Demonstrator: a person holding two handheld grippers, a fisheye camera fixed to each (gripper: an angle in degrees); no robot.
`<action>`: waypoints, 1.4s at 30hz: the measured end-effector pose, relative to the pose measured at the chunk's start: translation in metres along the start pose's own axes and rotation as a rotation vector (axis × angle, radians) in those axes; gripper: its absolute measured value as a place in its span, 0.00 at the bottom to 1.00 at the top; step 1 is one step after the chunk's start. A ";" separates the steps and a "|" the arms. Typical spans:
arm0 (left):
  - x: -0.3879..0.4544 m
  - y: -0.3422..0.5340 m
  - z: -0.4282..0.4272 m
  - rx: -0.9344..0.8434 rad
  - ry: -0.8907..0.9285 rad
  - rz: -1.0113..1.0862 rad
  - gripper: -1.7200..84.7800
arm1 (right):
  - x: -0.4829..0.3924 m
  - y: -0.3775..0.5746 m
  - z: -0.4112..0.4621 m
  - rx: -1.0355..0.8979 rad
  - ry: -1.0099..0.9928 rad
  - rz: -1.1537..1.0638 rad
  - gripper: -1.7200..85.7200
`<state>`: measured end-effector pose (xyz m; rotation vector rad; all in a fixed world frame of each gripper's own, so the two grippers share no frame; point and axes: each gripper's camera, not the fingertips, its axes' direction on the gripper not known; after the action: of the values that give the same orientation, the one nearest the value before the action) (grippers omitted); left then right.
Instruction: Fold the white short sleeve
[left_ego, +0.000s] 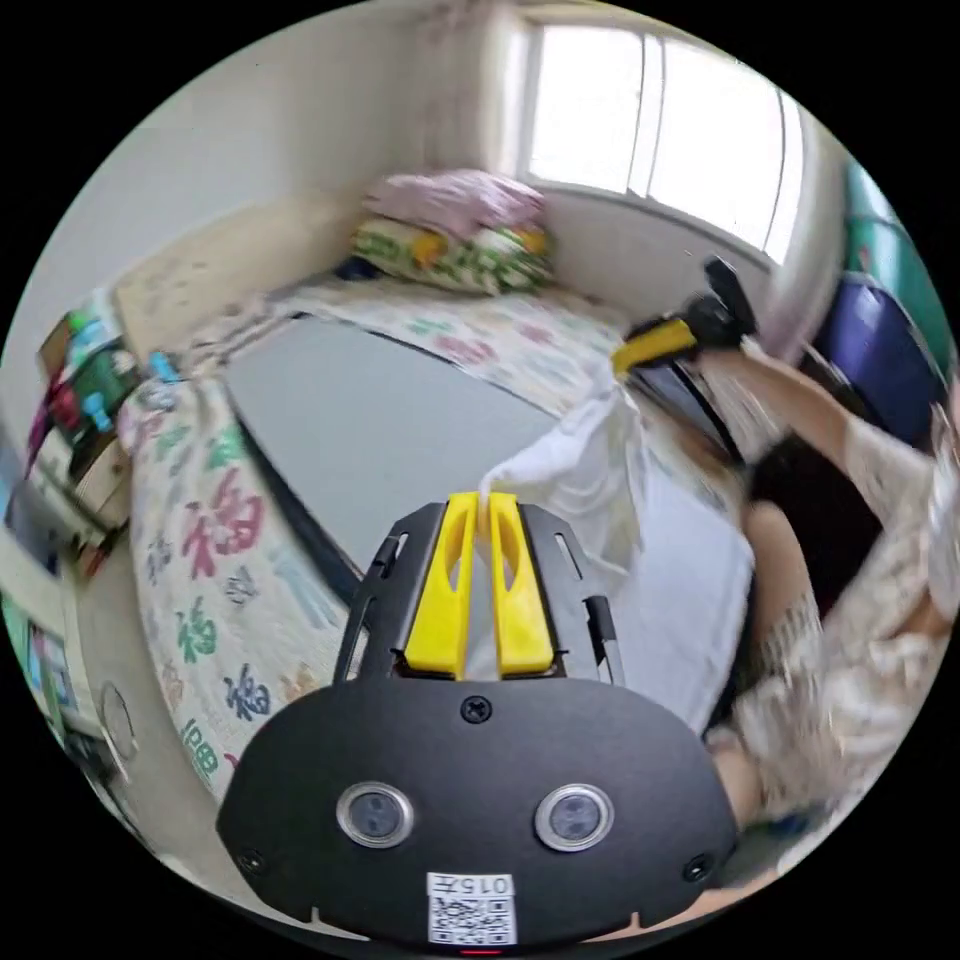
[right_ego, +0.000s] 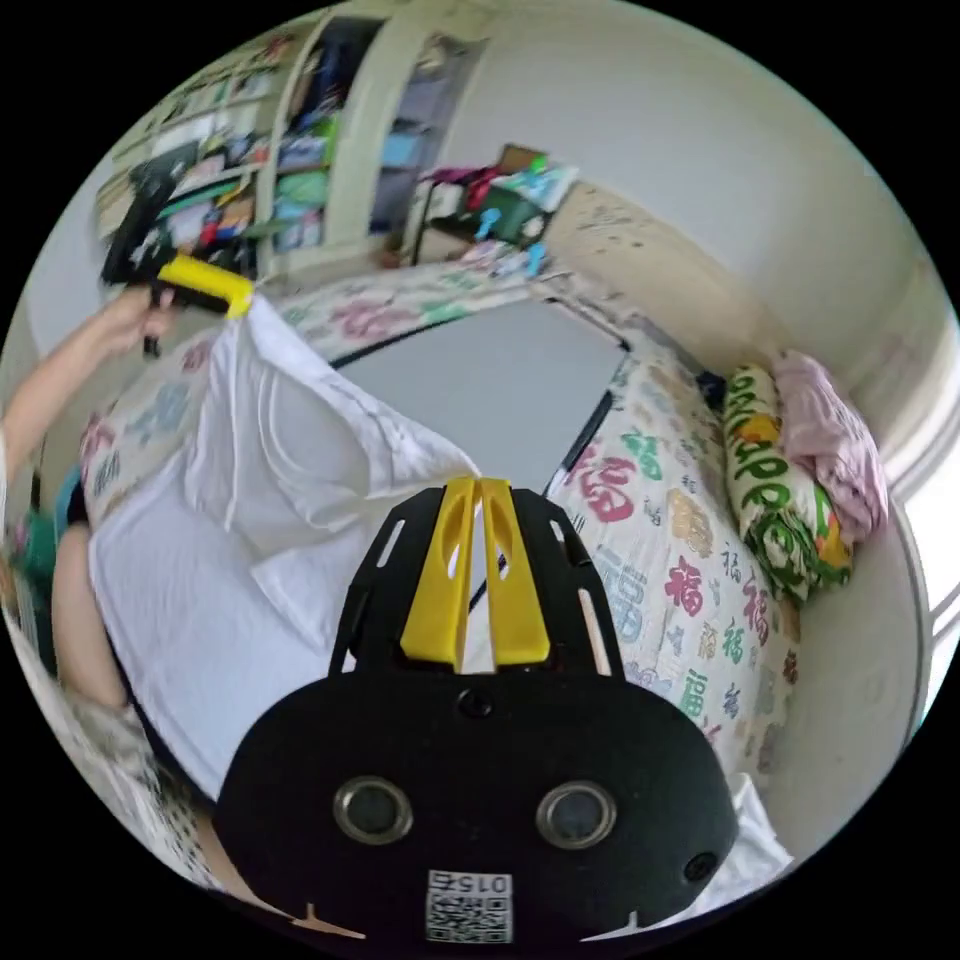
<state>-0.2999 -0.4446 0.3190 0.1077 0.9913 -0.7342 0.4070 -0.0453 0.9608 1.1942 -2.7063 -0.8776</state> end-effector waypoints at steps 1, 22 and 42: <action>-0.022 -0.005 0.005 0.087 -0.097 -0.107 0.08 | 0.029 -0.033 0.009 0.083 0.029 0.152 0.06; -0.032 0.156 0.205 -0.220 -0.088 -0.104 0.08 | -0.088 -0.147 0.238 -0.171 -0.328 -0.127 0.08; -0.234 0.461 0.019 0.059 -0.094 -0.811 0.14 | 0.318 -0.166 0.138 -0.174 -0.203 0.766 0.14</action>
<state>-0.0838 0.0173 0.4058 -0.2962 0.9131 -1.4929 0.2581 -0.2900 0.7047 -0.0055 -2.7809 -1.0873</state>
